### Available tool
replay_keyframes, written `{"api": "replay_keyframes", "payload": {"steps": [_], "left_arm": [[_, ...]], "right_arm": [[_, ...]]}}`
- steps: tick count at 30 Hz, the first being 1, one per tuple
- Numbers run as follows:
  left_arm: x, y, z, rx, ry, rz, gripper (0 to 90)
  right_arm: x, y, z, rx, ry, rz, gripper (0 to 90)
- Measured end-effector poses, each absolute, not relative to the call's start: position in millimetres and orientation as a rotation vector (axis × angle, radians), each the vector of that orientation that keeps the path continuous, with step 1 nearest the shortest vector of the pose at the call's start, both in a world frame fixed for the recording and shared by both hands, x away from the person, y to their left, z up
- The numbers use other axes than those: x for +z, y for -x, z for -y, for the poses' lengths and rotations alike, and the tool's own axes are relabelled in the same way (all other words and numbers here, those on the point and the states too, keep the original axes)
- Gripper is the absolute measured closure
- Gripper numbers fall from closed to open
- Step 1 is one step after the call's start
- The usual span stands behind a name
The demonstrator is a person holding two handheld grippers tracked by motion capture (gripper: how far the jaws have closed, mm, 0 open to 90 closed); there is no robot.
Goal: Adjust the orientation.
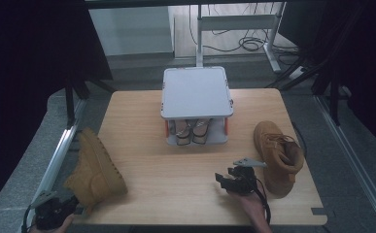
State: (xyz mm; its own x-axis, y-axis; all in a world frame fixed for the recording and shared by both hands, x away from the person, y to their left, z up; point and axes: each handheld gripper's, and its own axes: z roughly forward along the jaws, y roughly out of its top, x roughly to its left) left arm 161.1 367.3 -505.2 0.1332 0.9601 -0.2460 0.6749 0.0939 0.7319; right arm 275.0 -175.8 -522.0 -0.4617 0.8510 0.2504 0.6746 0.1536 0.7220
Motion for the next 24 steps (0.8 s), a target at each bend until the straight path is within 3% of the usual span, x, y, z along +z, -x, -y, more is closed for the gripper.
{"api": "replay_keyframes", "payload": {"steps": [16, 24], "left_arm": [[-486.9, -174.7, -350.6, 0.458, -1.651, -1.524, 90.0], [-467.3, -197.2, -322.2, 0.464, -1.674, -1.445, 90.0]], "right_arm": [[-522.2, -275.3, 177.3, 1.192, -1.497, -2.203, 39.2], [-523.5, -275.7, 180.0, 1.188, -1.507, -2.198, 39.3]]}}
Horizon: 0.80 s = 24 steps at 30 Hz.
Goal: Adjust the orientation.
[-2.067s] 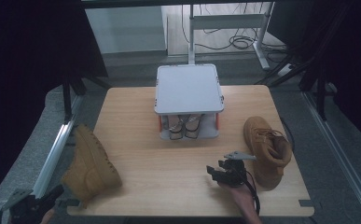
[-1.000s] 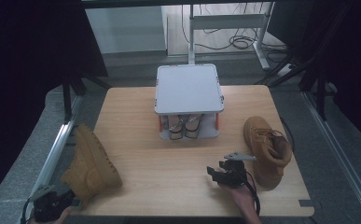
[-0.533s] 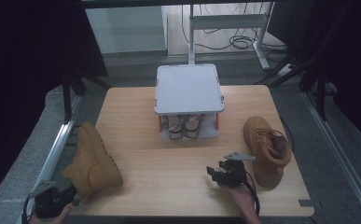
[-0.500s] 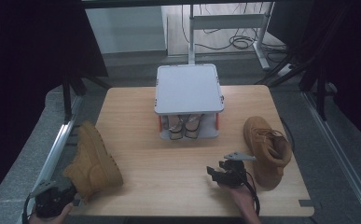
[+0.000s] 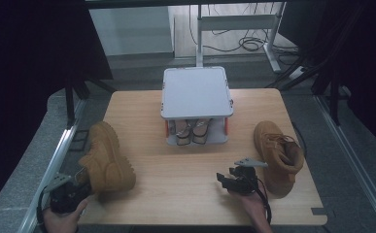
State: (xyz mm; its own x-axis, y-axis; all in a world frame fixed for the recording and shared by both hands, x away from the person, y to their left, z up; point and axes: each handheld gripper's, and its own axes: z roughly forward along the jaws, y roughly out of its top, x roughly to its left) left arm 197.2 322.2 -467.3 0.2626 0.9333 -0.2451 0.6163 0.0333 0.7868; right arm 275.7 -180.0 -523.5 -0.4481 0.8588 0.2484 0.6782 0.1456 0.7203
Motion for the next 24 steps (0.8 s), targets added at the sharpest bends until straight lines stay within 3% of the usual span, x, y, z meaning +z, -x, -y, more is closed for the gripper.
{"api": "replay_keyframes", "payload": {"steps": [13, 24], "left_arm": [[-427.0, -264.5, -233.5, 0.490, -1.759, -1.294, 89.8], [-425.7, -256.1, -238.7, 0.478, -1.725, -1.289, 89.9]], "right_arm": [[-523.1, -276.2, 186.3, 1.204, -1.533, -2.178, 39.7], [-522.4, -275.4, 190.5, 1.213, -1.543, -2.161, 39.8]]}}
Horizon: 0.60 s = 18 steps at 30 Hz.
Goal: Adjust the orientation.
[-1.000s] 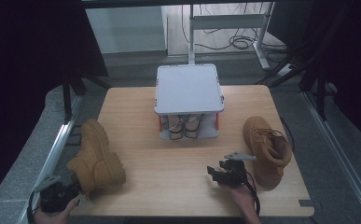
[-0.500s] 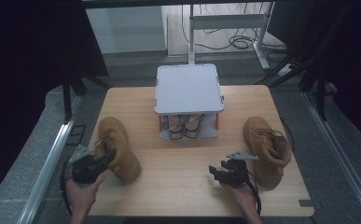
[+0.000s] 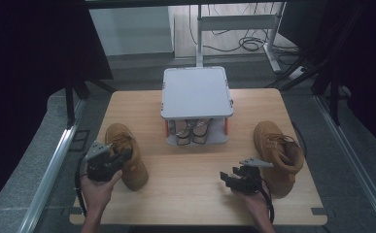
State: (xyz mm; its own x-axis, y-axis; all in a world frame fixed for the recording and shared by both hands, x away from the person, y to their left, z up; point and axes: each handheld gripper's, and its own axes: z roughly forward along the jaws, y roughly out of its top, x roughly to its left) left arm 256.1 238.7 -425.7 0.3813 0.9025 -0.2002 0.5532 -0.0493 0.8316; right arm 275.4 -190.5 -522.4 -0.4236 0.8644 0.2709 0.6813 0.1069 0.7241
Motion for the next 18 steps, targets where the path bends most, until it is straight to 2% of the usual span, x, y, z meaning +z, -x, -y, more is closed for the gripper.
{"api": "replay_keyframes", "payload": {"steps": [9, 18], "left_arm": [[-420.7, -238.3, -208.5, 0.497, -1.744, -1.203, 89.9], [-448.8, -243.3, -183.4, 0.480, -1.805, -1.234, 89.9]], "right_arm": [[-524.8, -275.4, 189.5, 1.205, -1.539, -2.166, 39.8], [-525.4, -274.1, 189.1, 1.200, -1.538, -2.174, 39.6]]}}
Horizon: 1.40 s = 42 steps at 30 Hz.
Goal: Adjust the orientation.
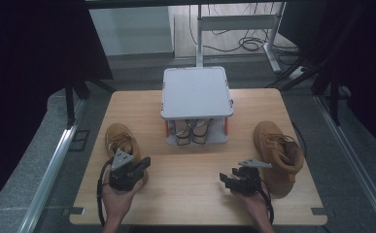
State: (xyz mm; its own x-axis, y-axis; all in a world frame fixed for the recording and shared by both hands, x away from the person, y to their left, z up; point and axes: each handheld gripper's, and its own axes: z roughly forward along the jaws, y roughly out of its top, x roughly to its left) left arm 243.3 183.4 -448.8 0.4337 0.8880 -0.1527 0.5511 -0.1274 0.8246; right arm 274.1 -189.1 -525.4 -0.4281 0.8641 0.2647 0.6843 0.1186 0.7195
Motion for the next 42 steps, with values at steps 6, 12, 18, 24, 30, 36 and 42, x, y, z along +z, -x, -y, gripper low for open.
{"api": "replay_keyframes", "payload": {"steps": [6, 12, 18, 24, 30, 36, 42], "left_arm": [[-471.0, -240.0, -185.4, 0.506, -1.807, -1.287, 89.9], [-479.3, -247.8, -185.8, 0.513, -1.788, -1.321, 90.0], [-483.8, -250.2, -182.8, 0.575, -1.810, -1.337, 90.0], [-486.8, -248.7, -186.3, 0.598, -1.818, -1.356, 90.0], [-487.6, -247.2, -188.9, 0.591, -1.824, -1.349, 90.0], [-486.5, -243.3, -196.0, 0.572, -1.827, -1.340, 90.0], [-486.6, -235.9, -206.1, 0.559, -1.823, -1.339, 90.0]], "right_arm": [[-526.9, -274.3, 190.6, 1.194, -1.546, -2.173, 39.4], [-527.3, -273.8, 186.8, 1.183, -1.532, -2.186, 38.9], [-527.7, -274.1, 188.5, 1.181, -1.539, -2.182, 38.8], [-527.9, -273.2, 187.7, 1.179, -1.535, -2.184, 38.8], [-528.3, -273.6, 188.2, 1.178, -1.538, -2.183, 38.8], [-528.2, -273.9, 189.2, 1.180, -1.541, -2.179, 38.8], [-528.1, -273.7, 188.7, 1.178, -1.537, -2.180, 38.8]]}}
